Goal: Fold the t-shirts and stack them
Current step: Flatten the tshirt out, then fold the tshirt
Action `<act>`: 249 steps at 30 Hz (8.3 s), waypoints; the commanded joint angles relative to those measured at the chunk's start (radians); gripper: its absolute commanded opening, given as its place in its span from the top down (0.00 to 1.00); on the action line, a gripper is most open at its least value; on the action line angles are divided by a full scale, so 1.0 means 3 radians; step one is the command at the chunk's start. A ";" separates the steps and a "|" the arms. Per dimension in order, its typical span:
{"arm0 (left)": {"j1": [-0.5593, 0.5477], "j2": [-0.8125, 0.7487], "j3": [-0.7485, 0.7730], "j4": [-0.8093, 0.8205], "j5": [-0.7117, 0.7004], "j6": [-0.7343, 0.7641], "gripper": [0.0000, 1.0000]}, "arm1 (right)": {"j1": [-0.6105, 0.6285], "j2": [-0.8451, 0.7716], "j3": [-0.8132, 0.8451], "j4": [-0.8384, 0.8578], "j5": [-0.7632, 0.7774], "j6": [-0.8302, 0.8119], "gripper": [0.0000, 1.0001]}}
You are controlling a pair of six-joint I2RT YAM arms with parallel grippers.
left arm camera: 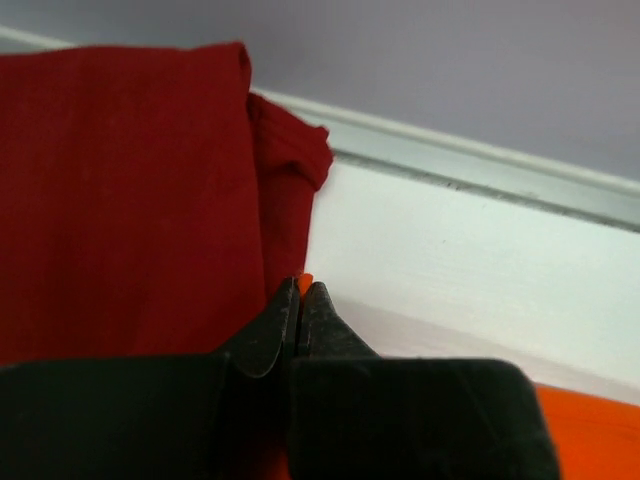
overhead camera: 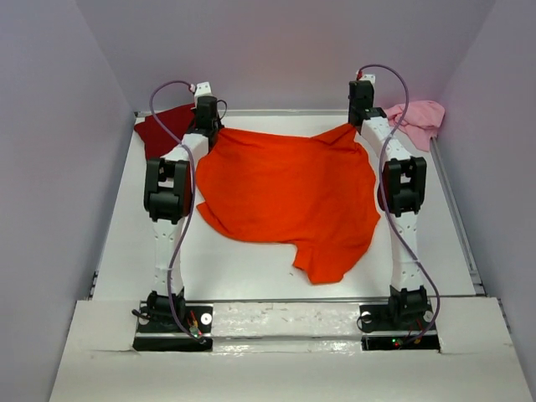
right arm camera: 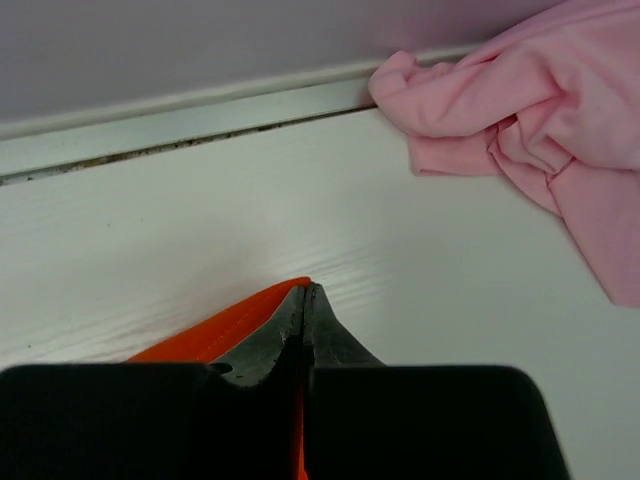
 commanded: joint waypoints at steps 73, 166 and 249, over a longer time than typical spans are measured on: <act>-0.1398 -0.5133 -0.1364 -0.1311 -0.0074 -0.0076 1.00 | 0.0166 -0.5088 -0.0902 -0.1614 -0.1238 0.0562 1.00; -0.0855 -0.4022 -0.0861 -0.0835 0.0038 0.0200 1.00 | 0.0518 -0.3873 -0.0954 -0.0766 -0.0686 0.0173 1.00; 0.0044 -0.2024 -0.1910 0.0126 0.0284 -0.0255 1.00 | 0.0191 -0.3328 -0.3711 0.0318 -0.0594 0.0704 1.00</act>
